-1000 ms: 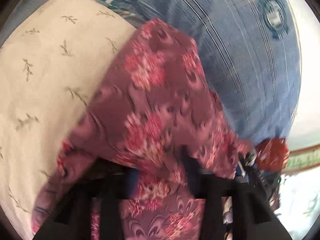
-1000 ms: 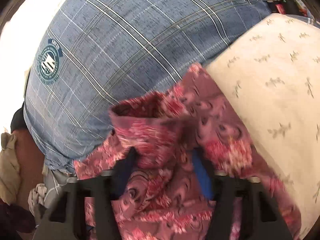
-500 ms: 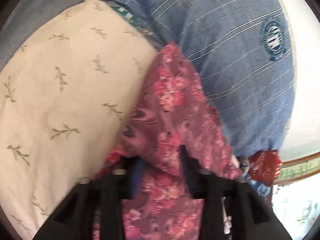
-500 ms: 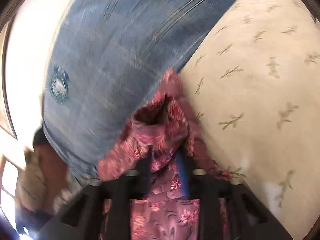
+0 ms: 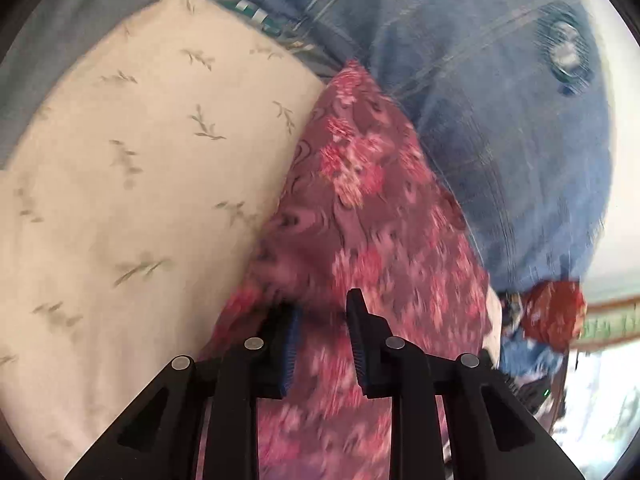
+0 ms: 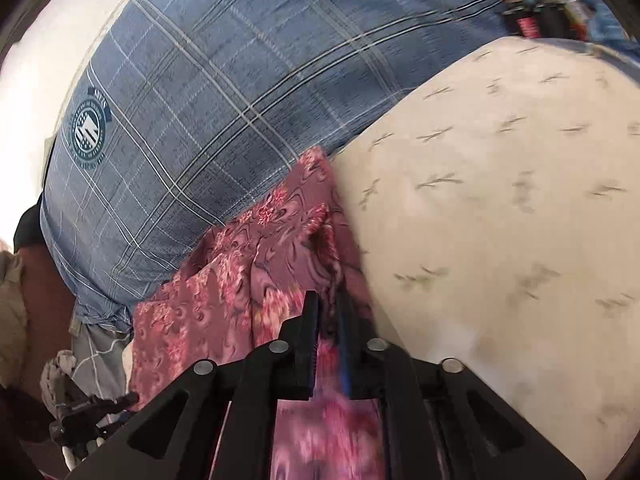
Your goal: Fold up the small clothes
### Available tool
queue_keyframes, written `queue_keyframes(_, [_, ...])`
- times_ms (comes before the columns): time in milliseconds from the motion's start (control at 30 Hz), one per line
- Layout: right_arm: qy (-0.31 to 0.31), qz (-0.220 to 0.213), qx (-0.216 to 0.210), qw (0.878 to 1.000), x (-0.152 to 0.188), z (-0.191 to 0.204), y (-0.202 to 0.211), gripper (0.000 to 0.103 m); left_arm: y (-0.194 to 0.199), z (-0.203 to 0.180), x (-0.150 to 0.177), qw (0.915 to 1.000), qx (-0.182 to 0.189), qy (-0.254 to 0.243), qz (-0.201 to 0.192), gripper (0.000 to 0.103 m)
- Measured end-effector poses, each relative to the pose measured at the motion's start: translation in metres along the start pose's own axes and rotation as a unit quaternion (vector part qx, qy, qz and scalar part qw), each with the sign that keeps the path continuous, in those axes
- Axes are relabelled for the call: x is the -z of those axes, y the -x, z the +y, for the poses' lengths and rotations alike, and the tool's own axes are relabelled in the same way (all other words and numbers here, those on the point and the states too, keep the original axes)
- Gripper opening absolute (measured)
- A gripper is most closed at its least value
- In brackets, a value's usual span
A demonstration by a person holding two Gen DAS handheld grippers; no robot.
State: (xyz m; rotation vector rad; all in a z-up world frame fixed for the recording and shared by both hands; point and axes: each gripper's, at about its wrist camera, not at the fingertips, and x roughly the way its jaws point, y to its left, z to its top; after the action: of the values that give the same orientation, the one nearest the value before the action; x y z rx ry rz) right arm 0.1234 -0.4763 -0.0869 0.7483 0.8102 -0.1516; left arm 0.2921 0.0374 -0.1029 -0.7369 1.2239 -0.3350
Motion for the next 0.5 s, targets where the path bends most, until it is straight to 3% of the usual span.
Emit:
queue_keyframes(67, [0.005, -0.006, -0.013, 1.0, 0.007, -0.001, 0.023, 0.015, 0.025, -0.001, 0.014, 0.9993, 0.011, -0.035, 0.004, 0.032])
queue_keyframes(133, [0.031, -0.002, -0.02, 0.999, 0.021, -0.005, 0.052, 0.022, 0.049, 0.003, 0.028, 0.9982, 0.019, -0.056, 0.008, 0.057])
queue_keyframes(167, [0.042, 0.002, -0.021, 0.999, 0.03, -0.006, 0.063, 0.026, 0.062, 0.007, 0.036, 0.9975, 0.019, -0.068, 0.007, 0.061])
queue_keyframes(233, [0.066, 0.016, -0.014, 0.998, 0.056, -0.011, 0.086, 0.036, 0.088, 0.016, 0.058, 0.9951, 0.011, -0.098, 0.008, 0.064])
queue_keyframes(400, [0.109, 0.043, 0.023, 0.993, 0.117, -0.046, 0.13, 0.036, 0.114, 0.034, 0.113, 0.9881, -0.02, -0.148, 0.039, 0.067])
queue_keyframes(500, [0.099, 0.058, 0.024, 0.993, 0.144, -0.069, 0.148, 0.037, 0.118, 0.038, 0.147, 0.9839, -0.02, -0.161, 0.074, 0.067])
